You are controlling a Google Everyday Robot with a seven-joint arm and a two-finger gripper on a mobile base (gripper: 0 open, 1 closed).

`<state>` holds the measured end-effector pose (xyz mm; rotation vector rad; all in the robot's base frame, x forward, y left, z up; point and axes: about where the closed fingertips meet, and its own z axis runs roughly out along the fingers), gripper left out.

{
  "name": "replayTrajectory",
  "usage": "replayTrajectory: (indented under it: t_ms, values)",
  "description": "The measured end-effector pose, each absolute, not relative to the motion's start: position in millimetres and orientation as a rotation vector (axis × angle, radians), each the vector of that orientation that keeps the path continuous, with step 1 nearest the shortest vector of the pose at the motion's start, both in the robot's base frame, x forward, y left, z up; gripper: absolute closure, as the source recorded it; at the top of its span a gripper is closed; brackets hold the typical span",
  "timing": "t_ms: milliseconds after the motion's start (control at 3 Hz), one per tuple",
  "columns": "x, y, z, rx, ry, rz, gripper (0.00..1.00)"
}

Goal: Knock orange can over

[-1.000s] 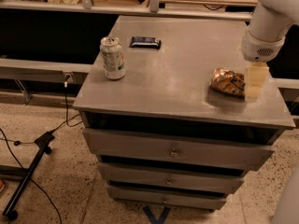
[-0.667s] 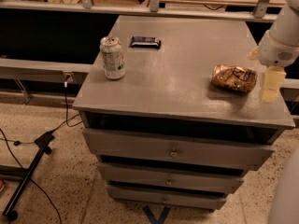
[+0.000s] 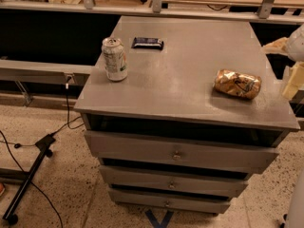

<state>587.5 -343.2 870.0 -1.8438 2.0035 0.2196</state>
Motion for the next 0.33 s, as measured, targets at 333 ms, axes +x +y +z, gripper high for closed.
replayTrajectory:
  t_ms: [333]
  values:
    - [597.3,-340.6,869.1,-1.831,1.994,0.196,0.00]
